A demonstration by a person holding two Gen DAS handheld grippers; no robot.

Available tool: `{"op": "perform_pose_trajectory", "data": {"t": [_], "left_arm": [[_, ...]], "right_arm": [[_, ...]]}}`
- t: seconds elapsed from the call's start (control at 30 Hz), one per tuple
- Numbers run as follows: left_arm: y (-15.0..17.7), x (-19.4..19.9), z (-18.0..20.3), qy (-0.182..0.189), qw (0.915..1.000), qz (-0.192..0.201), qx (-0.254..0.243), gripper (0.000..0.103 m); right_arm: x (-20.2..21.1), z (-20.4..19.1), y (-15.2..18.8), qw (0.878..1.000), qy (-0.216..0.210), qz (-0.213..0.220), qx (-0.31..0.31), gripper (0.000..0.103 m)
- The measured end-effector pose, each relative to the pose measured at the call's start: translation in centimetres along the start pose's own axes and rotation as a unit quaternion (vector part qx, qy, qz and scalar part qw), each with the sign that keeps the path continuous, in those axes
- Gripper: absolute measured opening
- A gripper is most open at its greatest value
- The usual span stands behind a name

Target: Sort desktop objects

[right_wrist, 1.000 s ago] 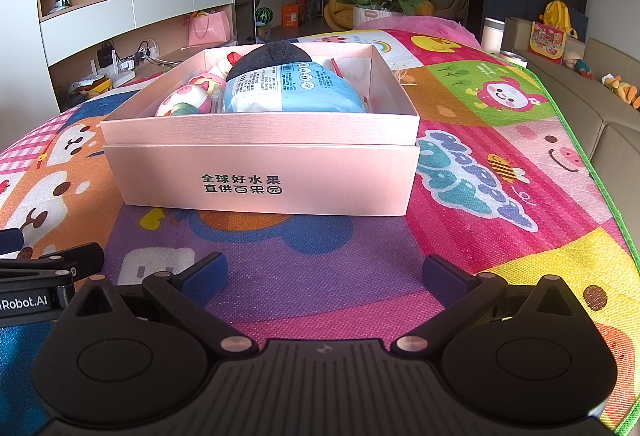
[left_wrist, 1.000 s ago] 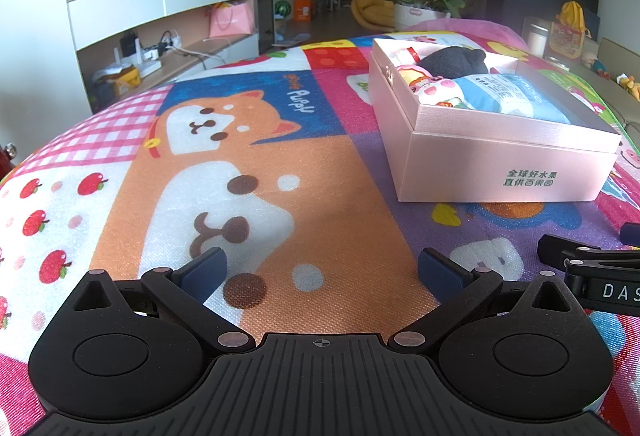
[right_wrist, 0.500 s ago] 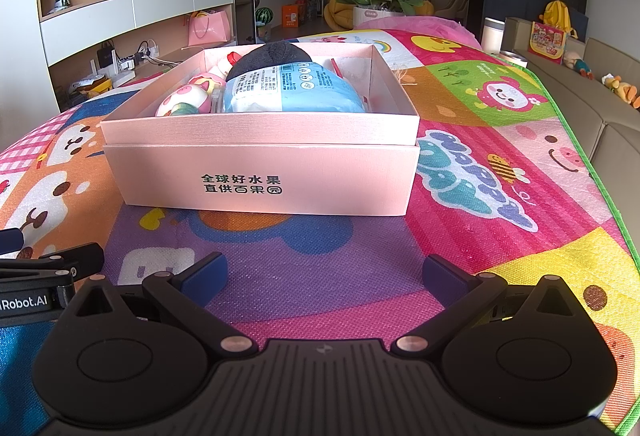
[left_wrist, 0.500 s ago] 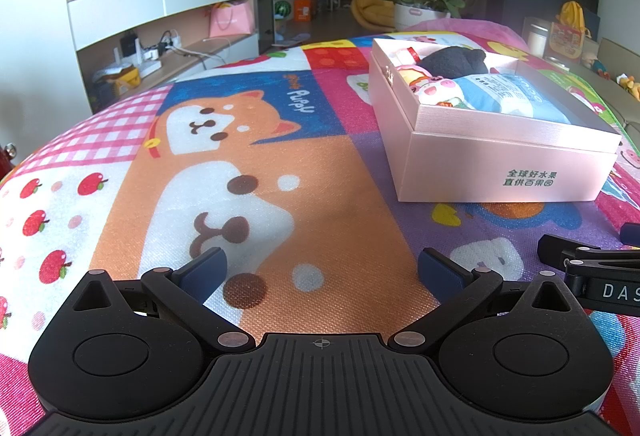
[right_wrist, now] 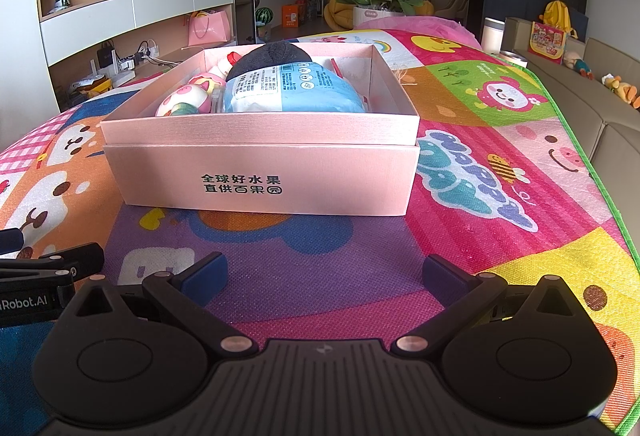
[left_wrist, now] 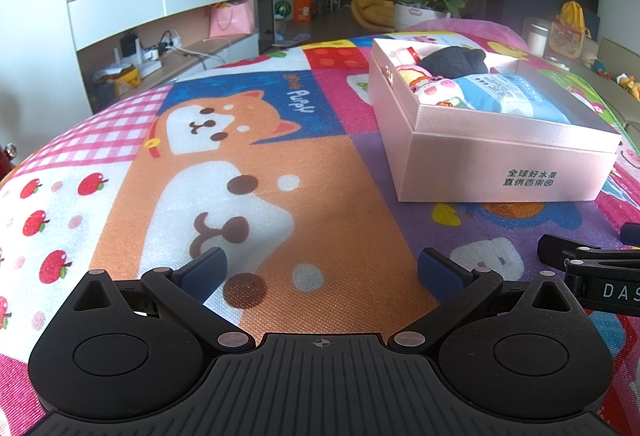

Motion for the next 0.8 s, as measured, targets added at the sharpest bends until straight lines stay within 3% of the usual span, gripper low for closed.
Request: {"op": "perform_pose_trajectory", "data": {"t": [0.33,0.57,0.8], "left_arm": [[-0.01,0.00,0.01,0.003,1.0000,-0.001,0.001,0.103],[-0.38,-0.29,0.02,0.004,0.9996,-0.027,0.003,0.103],[-0.22,-0.23,-0.02,0.001,0.9999,-0.015,0.006,0.103]], "right_arm": [[-0.01,0.02,0.00,1.000,0.000,0.000,0.000,0.103],[-0.05,0.01,-0.01,1.000,0.000,0.000,0.000,0.103],[-0.01,0.02,0.00,1.000,0.000,0.000,0.000,0.103]]}}
Point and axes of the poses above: each gripper's, at about its wrist camera, not at the fingertips, and x roughly against the way its jaws point, z to its right, y to its underside, the point moved 8 cm from there along -x, roughly the way its jaws point
